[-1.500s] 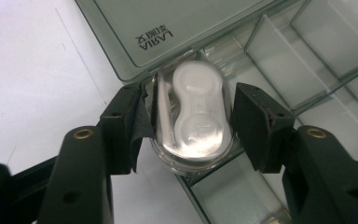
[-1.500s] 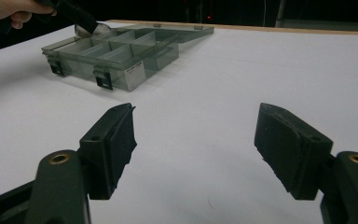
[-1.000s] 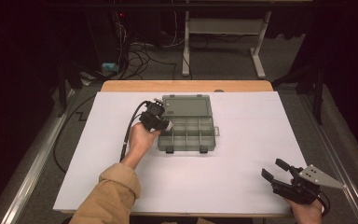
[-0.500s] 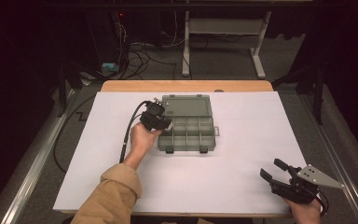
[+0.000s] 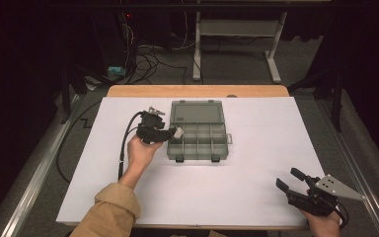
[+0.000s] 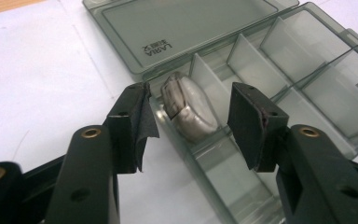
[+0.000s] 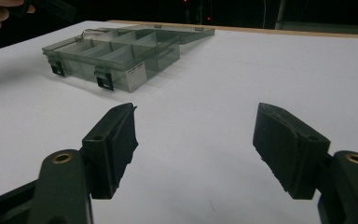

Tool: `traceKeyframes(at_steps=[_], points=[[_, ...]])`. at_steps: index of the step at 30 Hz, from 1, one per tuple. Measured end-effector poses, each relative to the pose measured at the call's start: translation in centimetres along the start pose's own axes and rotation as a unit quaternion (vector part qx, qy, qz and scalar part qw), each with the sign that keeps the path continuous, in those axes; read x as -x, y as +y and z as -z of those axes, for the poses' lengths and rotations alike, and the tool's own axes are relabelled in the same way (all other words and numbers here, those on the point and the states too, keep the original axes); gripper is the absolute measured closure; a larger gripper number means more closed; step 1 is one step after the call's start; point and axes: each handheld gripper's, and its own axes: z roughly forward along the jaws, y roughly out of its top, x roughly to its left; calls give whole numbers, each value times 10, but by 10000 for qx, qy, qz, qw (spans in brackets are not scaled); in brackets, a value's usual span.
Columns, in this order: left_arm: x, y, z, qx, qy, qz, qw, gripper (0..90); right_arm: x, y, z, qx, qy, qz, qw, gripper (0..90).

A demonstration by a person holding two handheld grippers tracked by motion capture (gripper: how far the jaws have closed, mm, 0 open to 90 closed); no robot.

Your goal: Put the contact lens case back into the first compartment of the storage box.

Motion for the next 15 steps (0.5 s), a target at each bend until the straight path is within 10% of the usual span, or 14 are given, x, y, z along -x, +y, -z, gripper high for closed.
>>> traceKeyframes(at_steps=[15], points=[[-6, -34, 30, 513, 41, 11, 9987, 441, 1, 0, 0, -13, -16, -55, 10000, 302]])
